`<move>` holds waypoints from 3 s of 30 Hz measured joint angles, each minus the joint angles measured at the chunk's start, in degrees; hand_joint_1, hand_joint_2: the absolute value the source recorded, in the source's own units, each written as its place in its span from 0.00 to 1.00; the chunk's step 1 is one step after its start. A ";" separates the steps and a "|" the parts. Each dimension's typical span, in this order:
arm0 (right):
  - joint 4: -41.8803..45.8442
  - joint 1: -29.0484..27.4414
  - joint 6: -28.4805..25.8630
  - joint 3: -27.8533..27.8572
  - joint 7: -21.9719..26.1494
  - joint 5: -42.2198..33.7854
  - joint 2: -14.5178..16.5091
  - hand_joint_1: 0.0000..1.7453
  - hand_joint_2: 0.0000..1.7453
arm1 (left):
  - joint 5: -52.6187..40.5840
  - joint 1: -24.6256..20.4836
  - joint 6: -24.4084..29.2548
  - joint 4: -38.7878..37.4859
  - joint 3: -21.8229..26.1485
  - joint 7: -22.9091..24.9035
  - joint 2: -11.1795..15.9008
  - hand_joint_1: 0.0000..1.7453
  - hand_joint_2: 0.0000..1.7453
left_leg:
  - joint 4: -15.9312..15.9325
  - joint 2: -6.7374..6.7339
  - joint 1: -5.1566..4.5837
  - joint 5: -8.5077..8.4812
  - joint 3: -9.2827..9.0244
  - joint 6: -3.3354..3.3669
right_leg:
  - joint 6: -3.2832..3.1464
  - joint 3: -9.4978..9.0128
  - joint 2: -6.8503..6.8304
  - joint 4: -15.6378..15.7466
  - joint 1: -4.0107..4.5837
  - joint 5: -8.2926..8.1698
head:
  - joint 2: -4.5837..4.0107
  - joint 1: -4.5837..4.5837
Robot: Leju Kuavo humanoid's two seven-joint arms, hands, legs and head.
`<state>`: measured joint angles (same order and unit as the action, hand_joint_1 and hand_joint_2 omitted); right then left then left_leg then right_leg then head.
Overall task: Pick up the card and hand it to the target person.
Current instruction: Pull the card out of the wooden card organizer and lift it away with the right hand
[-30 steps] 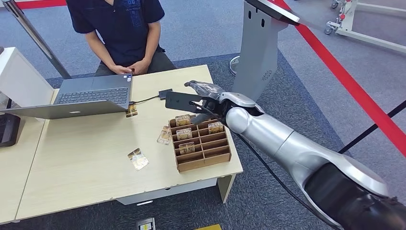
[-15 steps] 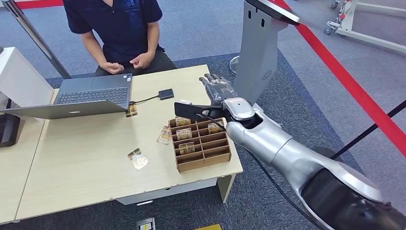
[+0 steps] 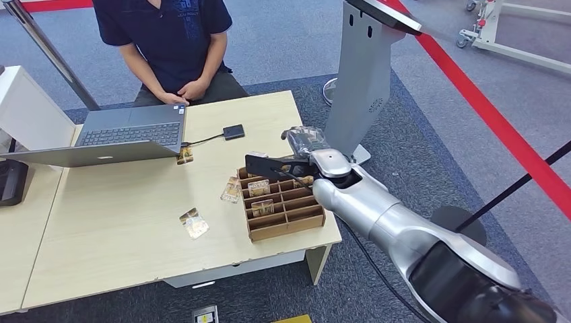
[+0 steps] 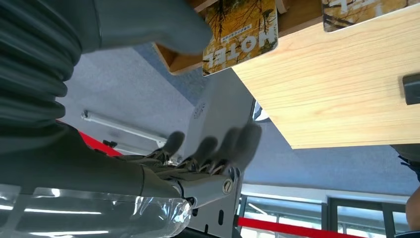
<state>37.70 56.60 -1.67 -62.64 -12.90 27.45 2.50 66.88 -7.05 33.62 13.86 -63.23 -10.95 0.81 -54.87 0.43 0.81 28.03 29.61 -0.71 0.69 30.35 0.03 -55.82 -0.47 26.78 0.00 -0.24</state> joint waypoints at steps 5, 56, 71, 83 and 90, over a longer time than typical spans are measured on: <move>-1.53 -0.01 0.05 0.97 0.54 -0.52 0.81 0.65 1.00 | 0.00 0.00 -0.02 0.00 0.00 -0.11 0.00 0.00 0.00 | 0.00 0.00 0.00 0.00 0.01 0.00 | 0.00 0.01 0.00 0.00 0.00 0.00 | 0.00 0.00; -7.71 -0.18 0.72 3.69 2.20 -0.20 3.90 0.73 1.00 | 0.00 0.02 0.37 0.01 0.00 0.21 -0.24 0.00 0.00 | 0.00 0.00 0.00 0.00 0.09 0.00 | 0.00 0.10 0.00 0.00 0.00 0.00 | 0.00 0.00; -8.02 -0.17 0.58 4.21 2.56 -0.68 4.20 0.75 1.00 | 0.09 0.02 0.52 0.00 0.00 0.46 -0.24 0.00 0.00 | 0.00 -0.01 0.00 0.00 0.10 0.00 | 0.00 0.12 0.00 0.00 0.00 0.00 | 0.00 0.00; -6.00 1.12 1.84 5.96 2.86 -1.87 3.55 0.75 1.00 | 0.06 0.03 0.49 0.00 -0.02 0.44 -0.24 0.00 0.00 | 0.00 -0.01 0.00 0.00 0.19 0.00 | 0.00 0.22 0.00 0.00 0.00 0.00 | 0.00 0.01; -3.57 1.60 4.34 6.47 1.98 -2.12 2.47 0.78 1.00 | -0.01 0.03 0.36 0.00 -0.02 -0.16 -0.22 0.00 0.00 | 0.00 -0.01 0.00 0.00 0.19 0.00 | 0.00 0.21 0.00 0.00 0.00 0.00 | 0.00 0.00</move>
<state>34.13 58.20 2.68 -56.17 -10.92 25.33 4.97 66.87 -7.02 33.98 13.86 -63.25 -11.11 0.59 -54.87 0.42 0.81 28.03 29.80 -0.71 0.69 30.57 0.03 -55.82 -0.47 26.79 0.00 -0.24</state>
